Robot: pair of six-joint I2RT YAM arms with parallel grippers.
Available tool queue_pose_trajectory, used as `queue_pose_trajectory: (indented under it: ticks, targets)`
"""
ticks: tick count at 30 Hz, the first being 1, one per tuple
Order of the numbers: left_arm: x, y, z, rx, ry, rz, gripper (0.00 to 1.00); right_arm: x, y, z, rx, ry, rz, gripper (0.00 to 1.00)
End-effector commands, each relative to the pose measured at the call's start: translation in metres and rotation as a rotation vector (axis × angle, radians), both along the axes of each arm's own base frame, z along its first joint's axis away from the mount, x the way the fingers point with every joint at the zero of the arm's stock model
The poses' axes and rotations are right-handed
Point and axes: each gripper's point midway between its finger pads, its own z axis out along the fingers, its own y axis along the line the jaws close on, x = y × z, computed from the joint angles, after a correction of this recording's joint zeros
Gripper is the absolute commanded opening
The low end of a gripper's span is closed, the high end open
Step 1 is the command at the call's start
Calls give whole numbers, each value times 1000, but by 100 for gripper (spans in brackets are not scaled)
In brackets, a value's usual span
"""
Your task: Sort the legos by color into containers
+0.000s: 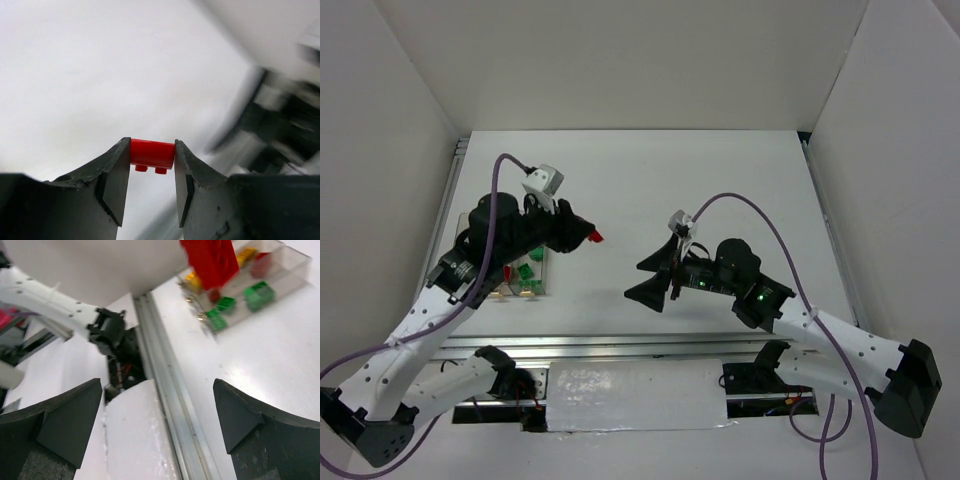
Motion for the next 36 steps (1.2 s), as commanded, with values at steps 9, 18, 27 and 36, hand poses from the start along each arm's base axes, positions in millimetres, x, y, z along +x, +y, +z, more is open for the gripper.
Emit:
queue_pose_trajectory:
  ticks: [9,18,27,36]
  targets:
    - [101,235,-96,735,112,917,0,32,-26,-30,-71,2,-235,100]
    - [124,260,-152,706,297,874,0,21,-28,-27,-62,-13,-192,100]
    - [126,282,-183,675,414,916,29,19,-32,-24,-51,-27,-192,100]
    - [125,279,-177,615,427,936,92,19,-27,-29,-63,-19,-179,100]
